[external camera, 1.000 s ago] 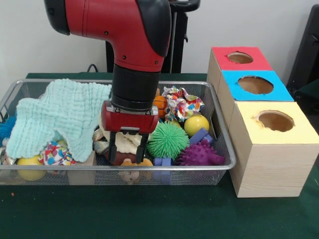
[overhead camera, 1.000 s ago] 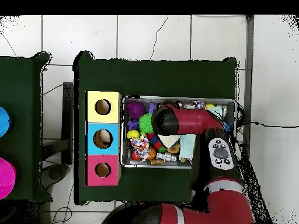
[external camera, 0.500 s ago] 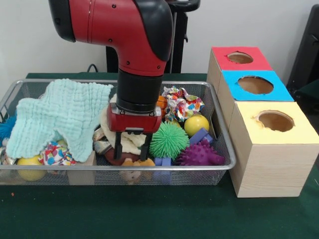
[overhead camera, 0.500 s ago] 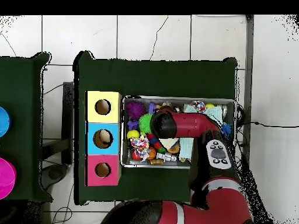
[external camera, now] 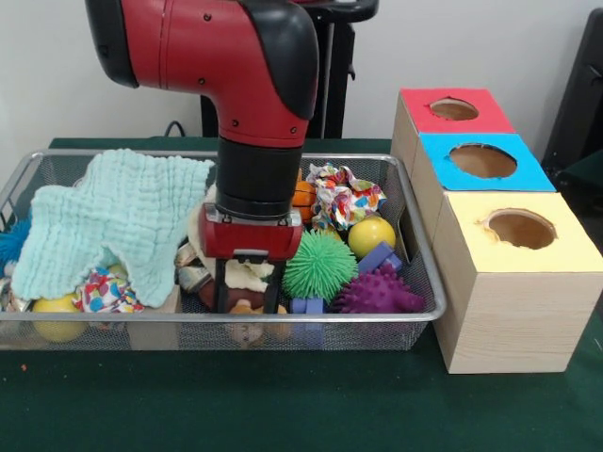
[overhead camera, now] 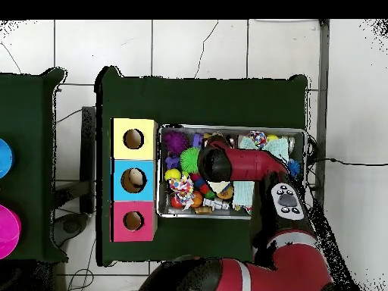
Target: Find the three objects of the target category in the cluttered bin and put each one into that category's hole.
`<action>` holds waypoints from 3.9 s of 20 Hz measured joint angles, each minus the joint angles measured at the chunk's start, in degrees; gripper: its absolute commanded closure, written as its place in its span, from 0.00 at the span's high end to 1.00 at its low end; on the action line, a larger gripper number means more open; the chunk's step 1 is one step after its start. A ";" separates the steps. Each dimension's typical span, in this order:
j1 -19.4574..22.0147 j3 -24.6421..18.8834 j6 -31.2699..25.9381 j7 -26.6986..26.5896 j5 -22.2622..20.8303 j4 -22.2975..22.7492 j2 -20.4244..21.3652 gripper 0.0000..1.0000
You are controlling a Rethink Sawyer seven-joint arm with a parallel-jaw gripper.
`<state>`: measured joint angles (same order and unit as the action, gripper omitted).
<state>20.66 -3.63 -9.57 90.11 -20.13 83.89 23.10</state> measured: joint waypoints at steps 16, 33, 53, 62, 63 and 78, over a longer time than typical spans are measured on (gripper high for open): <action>5.67 -4.49 8.64 0.00 0.68 3.10 -2.99 1.00; 3.78 -4.37 1.00 -0.01 4.19 -0.58 -4.10 0.00; -19.69 13.01 0.25 0.02 4.23 1.22 8.93 0.00; -19.44 15.36 0.25 0.02 5.77 4.61 15.82 0.00; -19.36 15.36 0.24 0.02 5.99 4.98 16.18 0.00; -19.59 15.27 -0.14 0.02 14.84 14.71 20.25 0.00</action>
<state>1.07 11.64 -9.71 90.14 -5.29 98.61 43.35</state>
